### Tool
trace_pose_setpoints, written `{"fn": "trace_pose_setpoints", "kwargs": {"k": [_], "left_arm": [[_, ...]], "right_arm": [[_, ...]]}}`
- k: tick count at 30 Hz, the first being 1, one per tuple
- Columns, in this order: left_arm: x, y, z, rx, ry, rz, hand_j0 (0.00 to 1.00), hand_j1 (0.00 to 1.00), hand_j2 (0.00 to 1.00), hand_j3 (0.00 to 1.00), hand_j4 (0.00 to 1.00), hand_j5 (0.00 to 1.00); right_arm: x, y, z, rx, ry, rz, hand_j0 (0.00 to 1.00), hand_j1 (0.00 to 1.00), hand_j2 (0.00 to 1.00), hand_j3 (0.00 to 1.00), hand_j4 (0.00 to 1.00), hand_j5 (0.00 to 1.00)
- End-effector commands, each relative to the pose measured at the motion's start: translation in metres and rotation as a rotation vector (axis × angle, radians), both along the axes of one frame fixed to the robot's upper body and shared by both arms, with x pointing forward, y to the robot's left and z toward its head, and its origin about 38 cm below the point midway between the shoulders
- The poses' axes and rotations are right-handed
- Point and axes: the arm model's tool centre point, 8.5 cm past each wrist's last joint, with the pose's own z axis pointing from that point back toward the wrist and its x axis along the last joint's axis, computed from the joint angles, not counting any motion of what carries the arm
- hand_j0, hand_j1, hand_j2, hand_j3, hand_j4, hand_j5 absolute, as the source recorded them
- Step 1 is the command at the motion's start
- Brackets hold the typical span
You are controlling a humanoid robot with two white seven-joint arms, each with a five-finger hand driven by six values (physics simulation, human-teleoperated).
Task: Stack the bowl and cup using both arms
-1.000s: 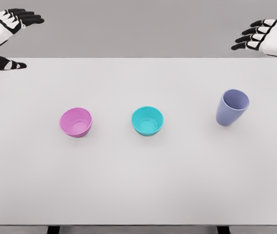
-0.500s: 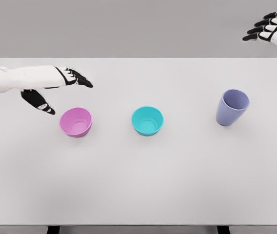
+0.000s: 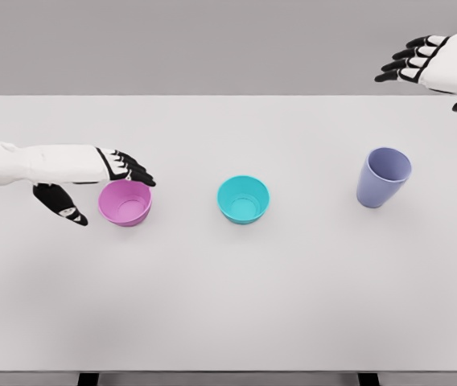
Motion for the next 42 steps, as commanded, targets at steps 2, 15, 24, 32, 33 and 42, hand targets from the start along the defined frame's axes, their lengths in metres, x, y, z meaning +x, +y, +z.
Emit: {"fn": "trace_pose_setpoints", "kwargs": {"k": [2,15,24,32,33,42], "left_arm": [[-0.007,-0.013,0.004,-0.022,0.001,-0.04,1.0,1.0,1.0,1.0,1.0,1.0],[-0.01,-0.02,0.009,-0.036,-0.005,-0.054,1.0,1.0,1.0,1.0,1.0,1.0],[-0.002,-0.021,0.001,0.007,0.015,0.057,1.0,1.0,1.0,1.0,1.0,1.0],[-0.003,-0.021,-0.005,0.017,0.03,0.057,1.0,1.0,1.0,1.0,1.0,1.0],[-0.002,-0.025,-0.007,0.014,0.033,0.05,1.0,1.0,1.0,1.0,1.0,1.0],[0.007,-0.024,-0.015,0.029,0.045,0.066,1.0,1.0,1.0,1.0,1.0,1.0]], "right_arm": [[0.004,0.015,-0.016,0.012,0.035,0.031,1.0,1.0,1.0,1.0,1.0,1.0],[0.007,0.023,-0.011,0.024,0.023,0.048,1.0,1.0,1.0,1.0,1.0,1.0],[0.007,0.022,-0.011,0.025,0.021,0.047,1.0,1.0,1.0,1.0,1.0,1.0],[0.007,0.023,-0.011,0.026,0.021,0.048,1.0,1.0,1.0,1.0,1.0,1.0],[0.007,0.023,-0.011,0.024,0.021,0.048,1.0,1.0,1.0,1.0,1.0,1.0],[0.007,0.022,-0.011,0.025,0.021,0.047,1.0,1.0,1.0,1.0,1.0,1.0]]}}
